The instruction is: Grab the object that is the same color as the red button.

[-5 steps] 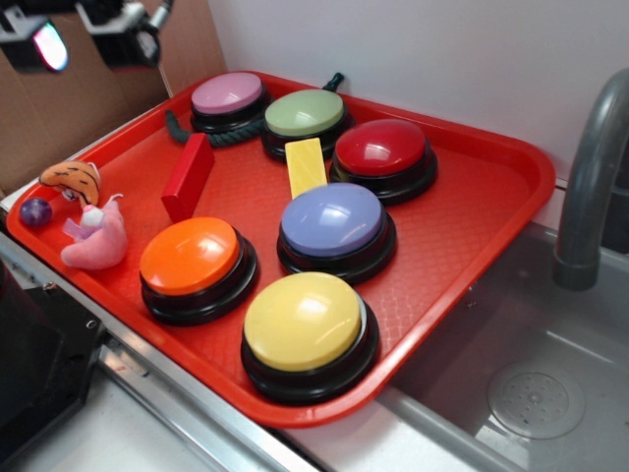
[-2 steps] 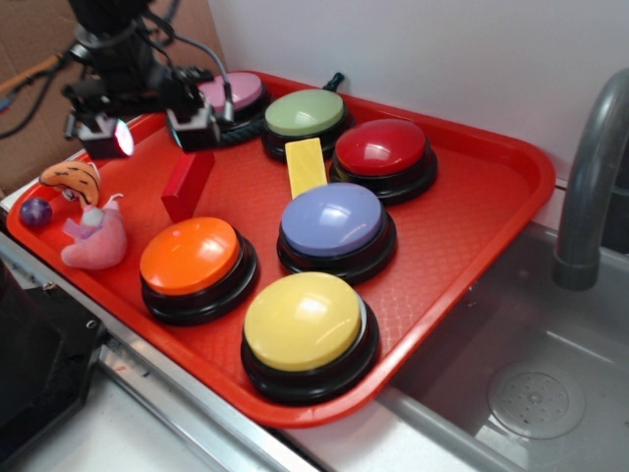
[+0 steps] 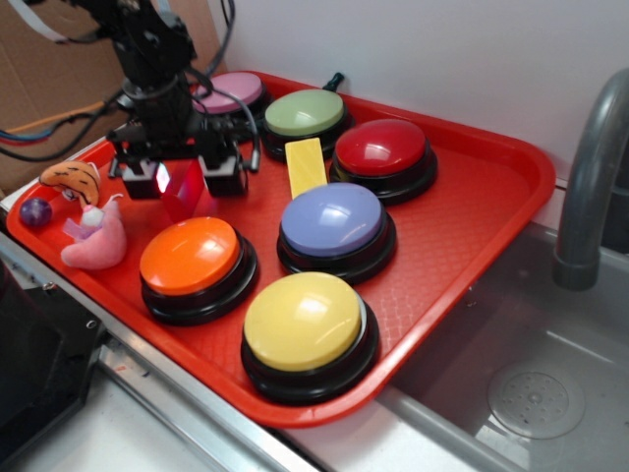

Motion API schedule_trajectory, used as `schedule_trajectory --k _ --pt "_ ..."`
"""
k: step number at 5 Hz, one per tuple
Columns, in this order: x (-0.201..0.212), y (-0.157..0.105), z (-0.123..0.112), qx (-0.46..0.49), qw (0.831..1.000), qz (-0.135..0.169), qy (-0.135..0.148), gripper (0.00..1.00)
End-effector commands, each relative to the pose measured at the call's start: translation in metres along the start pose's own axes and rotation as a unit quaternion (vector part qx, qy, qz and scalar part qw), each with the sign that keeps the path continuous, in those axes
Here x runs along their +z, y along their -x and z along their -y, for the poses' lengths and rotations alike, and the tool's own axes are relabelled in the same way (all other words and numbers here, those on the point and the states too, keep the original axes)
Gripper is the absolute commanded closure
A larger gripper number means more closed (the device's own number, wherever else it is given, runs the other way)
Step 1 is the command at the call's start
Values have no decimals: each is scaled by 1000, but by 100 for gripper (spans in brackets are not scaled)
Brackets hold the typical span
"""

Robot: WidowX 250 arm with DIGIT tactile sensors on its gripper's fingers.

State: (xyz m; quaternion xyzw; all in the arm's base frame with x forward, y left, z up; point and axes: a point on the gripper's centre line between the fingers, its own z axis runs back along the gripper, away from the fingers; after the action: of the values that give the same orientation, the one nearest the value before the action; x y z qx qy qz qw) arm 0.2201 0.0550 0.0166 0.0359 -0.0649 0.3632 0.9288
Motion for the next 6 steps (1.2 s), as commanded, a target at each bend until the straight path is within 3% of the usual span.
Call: schedule_trajectory --k 1,3,4,6 --pt "10 -8 -12 -1 1000 26 18 100" --pt "49 -16 -17 -75 997 23 4 100" --pt "86 -20 -15 -180 983 1 23 100" --pt "135 -7 19 -321 945 6 61 100"
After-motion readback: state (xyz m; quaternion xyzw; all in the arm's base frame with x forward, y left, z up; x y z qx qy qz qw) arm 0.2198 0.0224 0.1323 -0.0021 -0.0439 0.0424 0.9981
